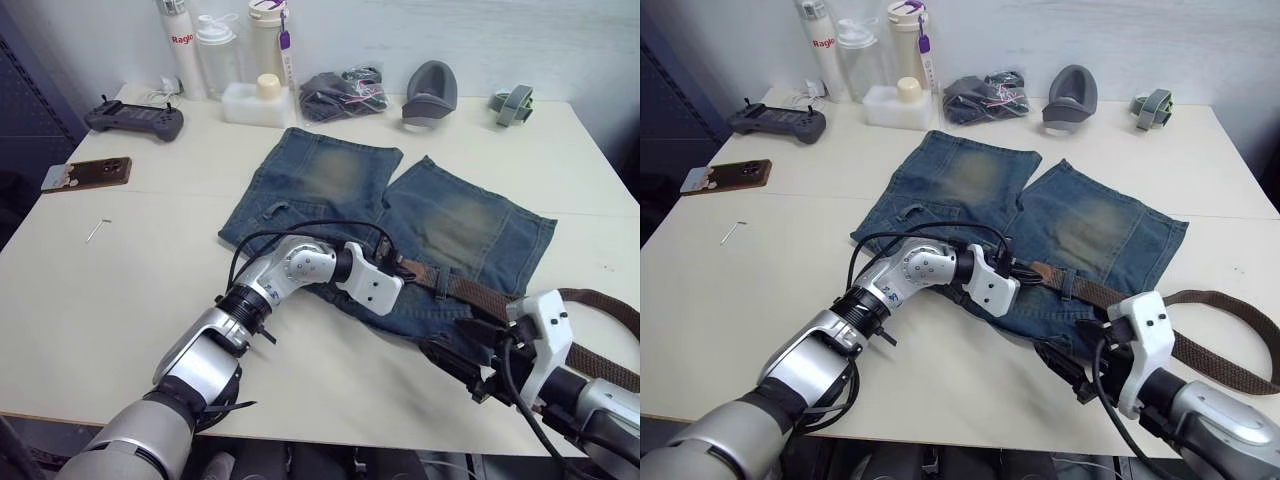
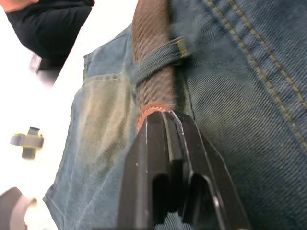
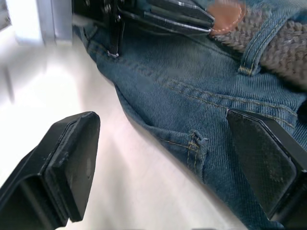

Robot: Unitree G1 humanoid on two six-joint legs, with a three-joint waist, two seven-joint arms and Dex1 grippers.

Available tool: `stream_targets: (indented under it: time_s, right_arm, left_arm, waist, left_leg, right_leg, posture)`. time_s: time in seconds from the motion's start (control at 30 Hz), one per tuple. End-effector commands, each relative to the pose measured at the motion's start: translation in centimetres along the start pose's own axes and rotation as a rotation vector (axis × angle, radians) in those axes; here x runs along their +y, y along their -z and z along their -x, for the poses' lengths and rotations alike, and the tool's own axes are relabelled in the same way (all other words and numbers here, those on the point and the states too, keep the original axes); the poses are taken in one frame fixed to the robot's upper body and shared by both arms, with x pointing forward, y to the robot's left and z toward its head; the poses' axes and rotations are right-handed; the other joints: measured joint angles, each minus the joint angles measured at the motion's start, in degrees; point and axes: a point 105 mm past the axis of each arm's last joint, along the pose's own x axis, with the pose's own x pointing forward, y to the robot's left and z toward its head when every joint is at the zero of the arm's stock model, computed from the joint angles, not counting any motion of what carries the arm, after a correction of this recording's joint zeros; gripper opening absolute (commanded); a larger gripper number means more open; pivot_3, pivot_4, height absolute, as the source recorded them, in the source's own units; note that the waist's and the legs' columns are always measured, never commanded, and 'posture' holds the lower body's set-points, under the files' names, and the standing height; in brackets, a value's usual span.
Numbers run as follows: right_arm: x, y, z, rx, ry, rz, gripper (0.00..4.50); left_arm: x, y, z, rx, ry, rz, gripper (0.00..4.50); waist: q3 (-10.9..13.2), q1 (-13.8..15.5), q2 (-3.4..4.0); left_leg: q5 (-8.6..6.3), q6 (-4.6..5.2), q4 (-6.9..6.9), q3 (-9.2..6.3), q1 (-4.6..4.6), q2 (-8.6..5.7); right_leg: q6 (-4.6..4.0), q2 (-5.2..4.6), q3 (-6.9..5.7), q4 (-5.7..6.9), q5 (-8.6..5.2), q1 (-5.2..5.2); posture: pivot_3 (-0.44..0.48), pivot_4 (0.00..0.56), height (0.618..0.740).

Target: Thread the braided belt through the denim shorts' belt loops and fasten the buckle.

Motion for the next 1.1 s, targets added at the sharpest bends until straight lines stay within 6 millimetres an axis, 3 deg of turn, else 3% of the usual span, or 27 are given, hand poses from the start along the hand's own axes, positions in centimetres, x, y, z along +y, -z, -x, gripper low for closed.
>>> stream_targets:
  time_s: [0.03,0.17,0.27,0.4,0.47,0.53,0.73,0.83,0.97,1.1]
  right_arm:
    - [2.8,-1.5,0.0,-0.071,-0.081,0.132,4.50]
    - [1.6,-2.0,-0.8,-0.076,-0.019,0.203,4.50]
    - [0.4,-0.6,-1.7,-0.006,0.026,0.219,3.76]
    - [0.0,0.7,-2.3,0.019,0.039,0.180,1.80]
    - [-1.3,1.8,-2.4,0.055,0.097,0.173,0.78]
    - [-2.5,2.9,-2.4,0.098,0.155,0.163,0.10]
    - [-2.2,3.3,-3.0,0.085,0.136,0.137,0.10]
    - [-1.9,3.6,-3.2,0.086,0.126,0.133,0.00]
    - [-1.6,3.8,-3.3,0.086,0.123,0.127,0.00]
    - [-1.6,3.9,-3.3,0.083,0.130,0.122,0.00]
  left_arm:
    - [0.4,-0.5,0.3,-0.025,-0.018,0.067,0.06]
    - [1.6,-1.3,0.7,-0.052,-0.047,0.126,0.06]
    - [2.5,-1.6,1.0,-0.060,-0.064,0.157,0.00]
    - [3.1,-1.6,1.4,-0.050,-0.069,0.171,0.00]
    - [3.1,-1.4,1.5,-0.044,-0.066,0.181,0.00]
    - [3.0,-1.4,1.5,-0.041,-0.063,0.192,0.00]
    - [3.0,-1.6,1.7,-0.063,-0.073,0.159,0.00]
    - [2.7,-1.4,1.4,-0.048,-0.071,0.102,0.89]
    - [1.4,-0.7,1.0,-0.004,-0.008,-0.014,2.59]
    - [1.4,0.3,0.9,0.053,-0.011,-0.042,2.59]
  waist:
    - [0.0,0.0,0.01]
    - [0.0,0.0,0.01]
    - [0.0,0.2,0.01]
    - [0.0,0.2,0.01]
    - [0.0,0.2,0.01]
    - [0.0,0.2,0.01]
    - [0.0,0.1,0.03]
    - [0.0,0.0,0.04]
    - [0.0,-0.1,0.00]
    - [-0.1,-0.1,-0.03]
  left_leg:
    - [0.00,0.00,0.00,0.00,0.00,0.00]
    - [0.00,0.00,0.00,0.01,0.01,0.00]
    - [0.00,-0.01,0.00,-0.01,-0.01,0.00]
    - [0.01,-0.01,0.00,-0.01,-0.03,0.00]
    - [0.01,-0.01,0.00,0.00,-0.03,0.00]
    - [0.00,0.00,0.01,0.00,-0.03,0.00]
    - [0.00,0.00,0.01,0.00,0.00,0.00]
    - [0.00,0.00,0.01,0.01,0.04,0.00]
    - [0.00,0.00,0.01,0.03,0.07,0.00]
    - [-0.01,0.02,0.01,0.03,0.06,0.00]
  right_leg:
    - [0.00,0.00,-0.01,0.00,0.00,0.00]
    - [0.00,0.00,0.01,0.01,0.00,0.00]
    - [-0.01,-0.01,-0.01,0.00,0.00,-0.01]
    - [-0.02,-0.03,-0.01,-0.01,-0.01,-0.02]
    - [-0.02,-0.03,-0.01,-0.01,-0.01,-0.02]
    - [-0.02,-0.04,-0.01,-0.01,-0.01,-0.01]
    - [-0.02,-0.04,0.00,0.02,-0.01,-0.01]
    - [-0.02,-0.03,0.02,0.05,-0.01,0.00]
    - [-0.02,-0.02,0.04,0.07,-0.01,0.00]
    - [-0.02,-0.02,0.03,0.07,-0.01,0.00]
  posture:
    - [0.000,0.150,0.656]
    - [0.000,0.150,0.656]
    - [0.000,0.150,0.656]
    - [0.000,0.150,0.656]
    - [0.000,0.150,0.656]
    - [0.000,0.150,0.656]
    - [0.000,0.150,0.656]
    - [0.000,0.150,0.656]
    - [0.000,0.150,0.656]
    - [0.000,0.150,0.656]
